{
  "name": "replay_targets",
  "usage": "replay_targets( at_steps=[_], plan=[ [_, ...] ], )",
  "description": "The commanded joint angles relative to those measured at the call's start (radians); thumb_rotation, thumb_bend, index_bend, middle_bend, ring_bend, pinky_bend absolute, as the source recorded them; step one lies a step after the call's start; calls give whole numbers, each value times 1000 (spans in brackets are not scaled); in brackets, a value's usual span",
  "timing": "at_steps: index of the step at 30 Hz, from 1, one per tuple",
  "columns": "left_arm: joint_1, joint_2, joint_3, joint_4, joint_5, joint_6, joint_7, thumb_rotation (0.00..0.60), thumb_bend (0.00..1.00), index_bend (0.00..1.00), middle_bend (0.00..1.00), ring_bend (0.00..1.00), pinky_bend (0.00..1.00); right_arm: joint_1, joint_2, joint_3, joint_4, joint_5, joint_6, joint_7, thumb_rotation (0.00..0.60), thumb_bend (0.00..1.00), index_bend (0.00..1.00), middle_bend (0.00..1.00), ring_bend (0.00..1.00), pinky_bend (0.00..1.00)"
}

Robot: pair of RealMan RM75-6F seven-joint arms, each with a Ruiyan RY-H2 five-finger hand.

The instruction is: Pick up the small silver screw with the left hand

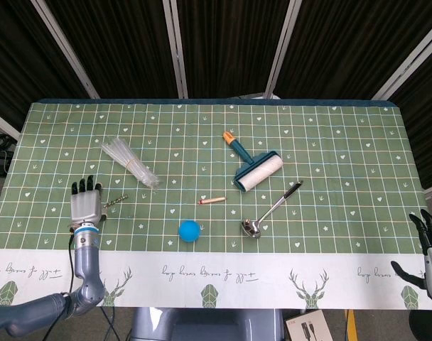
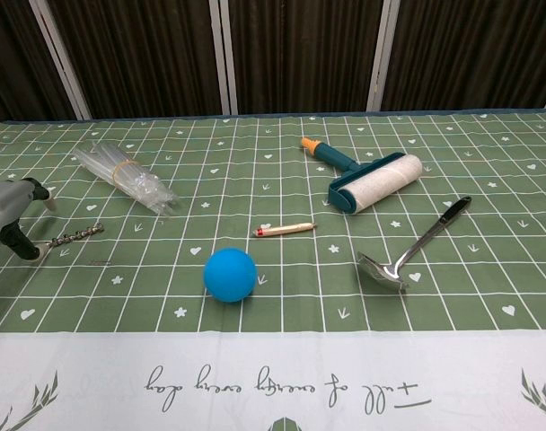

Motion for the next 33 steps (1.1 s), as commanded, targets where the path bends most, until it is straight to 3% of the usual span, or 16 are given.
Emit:
replay_targets(
  at_steps=[1, 22, 27, 33],
  plan=[
    [-3, -5, 4, 8, 7, -1, -1, 600, 321, 212, 0, 0, 0, 0, 0, 0, 0, 0, 0, 2, 600, 75, 70, 0, 0, 85],
    [-18, -25, 18, 77, 26, -36, -8, 600, 330, 234, 0, 0, 0, -3, 1, -1, -5, -1, 4, 5, 600, 75, 70, 0, 0, 86],
    [-22, -29, 15, 84, 32, -45, -18, 600, 402, 300, 0, 0, 0, -2, 1, -1, -4, -1, 3, 7, 600, 76, 71, 0, 0, 86],
    [-21, -28, 24, 76, 48, -47, -23, 600, 404, 429, 0, 0, 0, -2, -1, -1, -1, -3, 3, 3, 600, 75, 71, 0, 0, 86]
  ],
)
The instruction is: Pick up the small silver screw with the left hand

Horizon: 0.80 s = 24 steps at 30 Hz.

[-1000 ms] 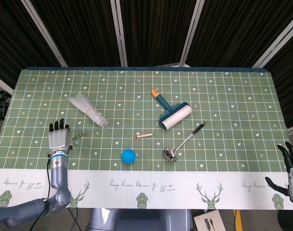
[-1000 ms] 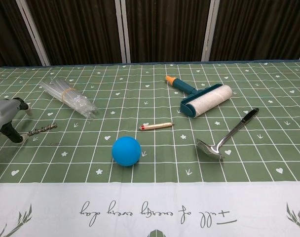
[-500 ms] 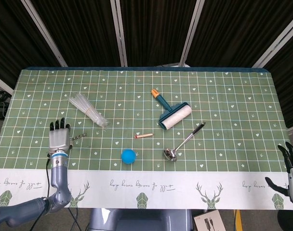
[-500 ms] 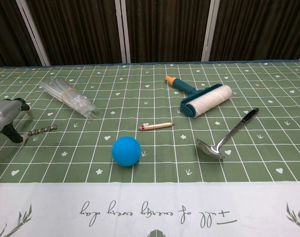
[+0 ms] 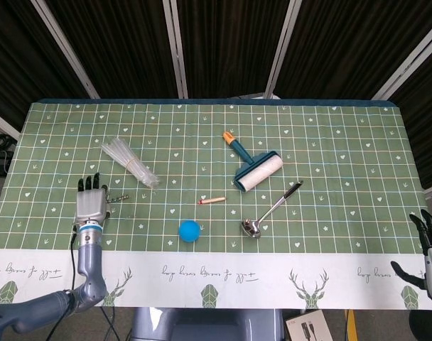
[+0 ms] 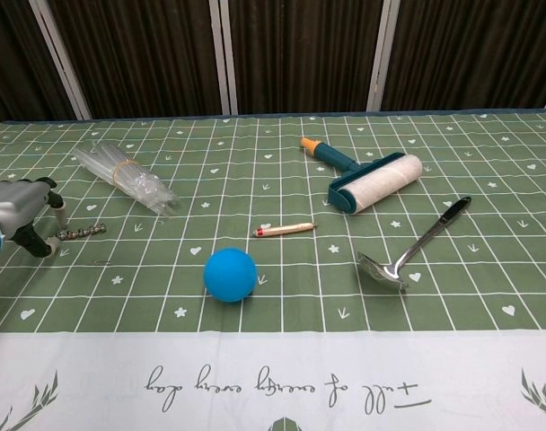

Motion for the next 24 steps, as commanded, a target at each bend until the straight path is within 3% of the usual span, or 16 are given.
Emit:
replay_targets(
  at_steps=[1, 13, 24],
  plan=[
    [2, 1, 5, -4, 4, 1, 0, 600, 404, 432, 0, 0, 0, 0, 0, 0, 0, 0, 1, 0, 600, 75, 71, 0, 0, 86],
    [8, 9, 10, -23, 13, 18, 9, 600, 405, 389, 0, 0, 0, 0, -3, 2, 2, 0, 4, -2, 600, 76, 71, 0, 0, 86],
    [10, -4, 11, -9, 10, 21, 14, 600, 405, 477, 0, 0, 0, -1, -3, 3, 3, -1, 5, 2, 600, 76, 71, 0, 0, 86]
  ],
)
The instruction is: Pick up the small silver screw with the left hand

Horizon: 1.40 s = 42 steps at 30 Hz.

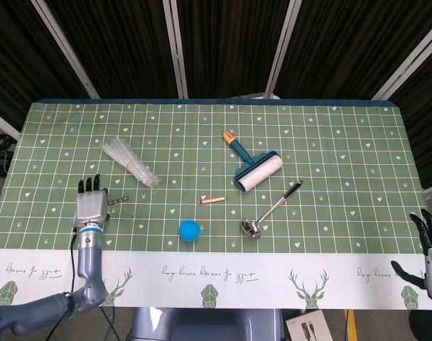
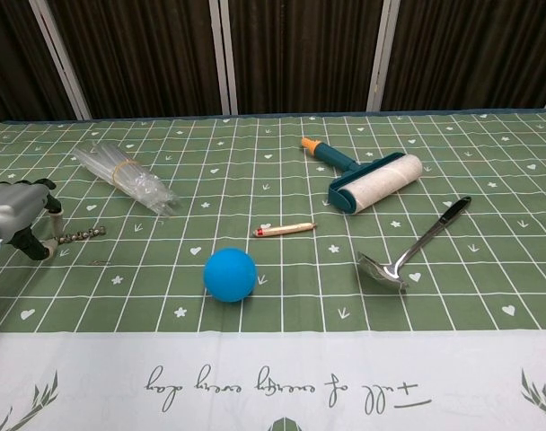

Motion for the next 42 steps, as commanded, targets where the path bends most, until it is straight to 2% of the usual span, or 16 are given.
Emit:
replay_targets(
  at_steps=[1, 7, 19, 35, 42],
  plan=[
    [-1, -3, -2, 6, 0, 0, 0, 600, 405, 483, 0, 0, 0, 0, 0, 0, 0, 0, 0, 0, 600, 76, 71, 0, 0, 86],
    [-1, -6, -2, 13, 4, -2, 0, 600, 405, 498, 0, 0, 0, 1, 0, 0, 0, -1, -1, 0, 600, 76, 71, 0, 0, 86],
    [6, 3, 9, 6, 6, -1, 20, 600, 385, 395, 0, 0, 0, 1, 0, -1, 1, -4, 0, 1, 600, 78, 71, 0, 0, 86],
    [4, -13, 6, 32, 8, -13, 16, 600, 387, 501, 0, 0, 0, 2, -1, -1, 1, -5, 0, 4, 600, 77, 72, 0, 0, 86],
    [4, 3, 6, 2, 29, -2, 15, 600, 411, 536, 0, 0, 0, 1, -1, 1, 2, -4, 3, 8, 600, 77, 71, 0, 0, 86]
  ],
)
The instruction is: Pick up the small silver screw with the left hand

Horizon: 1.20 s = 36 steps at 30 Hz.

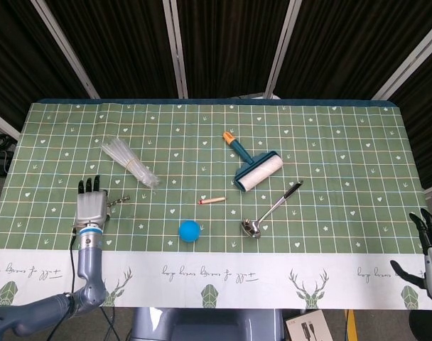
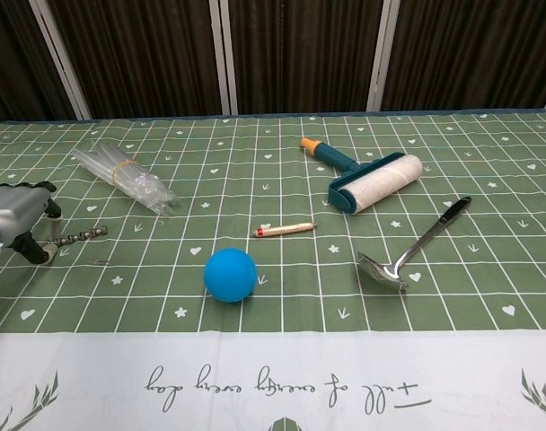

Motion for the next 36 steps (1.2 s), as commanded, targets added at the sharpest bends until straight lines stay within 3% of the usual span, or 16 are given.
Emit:
replay_targets(
  at_steps=[1, 19, 36],
  plan=[
    [-2, 21, -2, -29, 16, 10, 3, 600, 412, 538, 0, 0, 0, 0, 0, 0, 0, 0, 1, 2, 600, 77, 72, 0, 0, 86],
    [-43, 240, 16, -314, 41, 28, 145, 600, 447, 556, 0, 0, 0, -1, -1, 4, 0, 5, 2, 2, 600, 78, 72, 0, 0, 85],
    [-64, 286, 68, -445, 95, 64, 162, 600, 447, 569, 0, 0, 0, 1, -3, 6, 1, 8, 0, 1, 600, 79, 72, 0, 0, 86]
  ],
)
